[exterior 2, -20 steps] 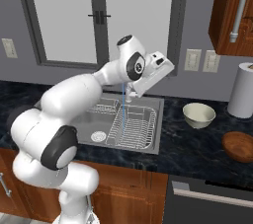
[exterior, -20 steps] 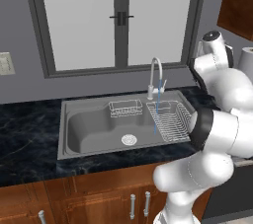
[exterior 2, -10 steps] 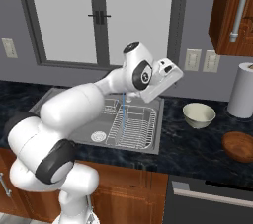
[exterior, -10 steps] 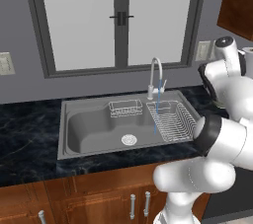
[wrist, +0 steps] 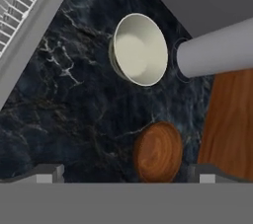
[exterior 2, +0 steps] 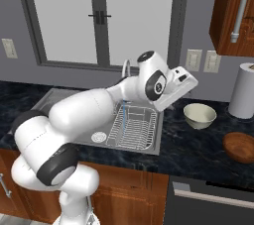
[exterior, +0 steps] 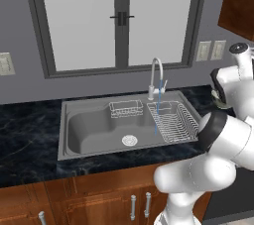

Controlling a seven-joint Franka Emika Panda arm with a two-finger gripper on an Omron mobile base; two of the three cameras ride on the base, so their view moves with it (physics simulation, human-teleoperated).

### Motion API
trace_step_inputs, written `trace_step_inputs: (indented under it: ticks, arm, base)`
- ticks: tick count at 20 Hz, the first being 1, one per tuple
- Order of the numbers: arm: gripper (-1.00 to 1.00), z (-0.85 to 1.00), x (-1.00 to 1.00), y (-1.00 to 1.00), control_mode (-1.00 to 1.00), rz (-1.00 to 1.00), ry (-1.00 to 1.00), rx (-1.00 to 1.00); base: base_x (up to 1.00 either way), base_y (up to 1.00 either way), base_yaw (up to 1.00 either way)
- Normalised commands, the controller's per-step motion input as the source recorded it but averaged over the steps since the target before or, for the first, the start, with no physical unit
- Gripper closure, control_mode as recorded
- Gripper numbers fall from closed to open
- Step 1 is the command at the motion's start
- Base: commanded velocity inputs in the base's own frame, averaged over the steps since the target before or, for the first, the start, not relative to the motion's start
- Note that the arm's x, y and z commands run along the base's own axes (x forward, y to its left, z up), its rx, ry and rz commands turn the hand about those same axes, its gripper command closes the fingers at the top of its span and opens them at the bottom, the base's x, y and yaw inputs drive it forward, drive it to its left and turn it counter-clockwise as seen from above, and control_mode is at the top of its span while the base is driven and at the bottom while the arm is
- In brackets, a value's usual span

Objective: Rinse each bowl for a few seconds and place them down in the sink or on the counter.

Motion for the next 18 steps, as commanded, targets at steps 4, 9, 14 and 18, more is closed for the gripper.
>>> trace_step_inputs:
  ticks: [4, 9, 14, 18]
  arm:
    - [-1.00, -0.29, -0.25, -0.42, -1.00, -0.02, 0.00, 0.00]
    - [-1.00, -0.21, -0.15, -0.44, -1.00, -0.01, 0.01, 0.00]
    - [-1.00, -0.19, -0.23, -0.33, -1.00, -0.02, 0.00, 0.00]
    - [-1.00, -0.17, -0.16, -0.14, -1.00, 0.00, 0.00, 0.00]
  base:
    - [0.00, 0.00, 0.00]
    - [0.00, 0.00, 0.00]
    - [0.00, 0.00, 0.00]
    - [0.00, 0.00, 0.00]
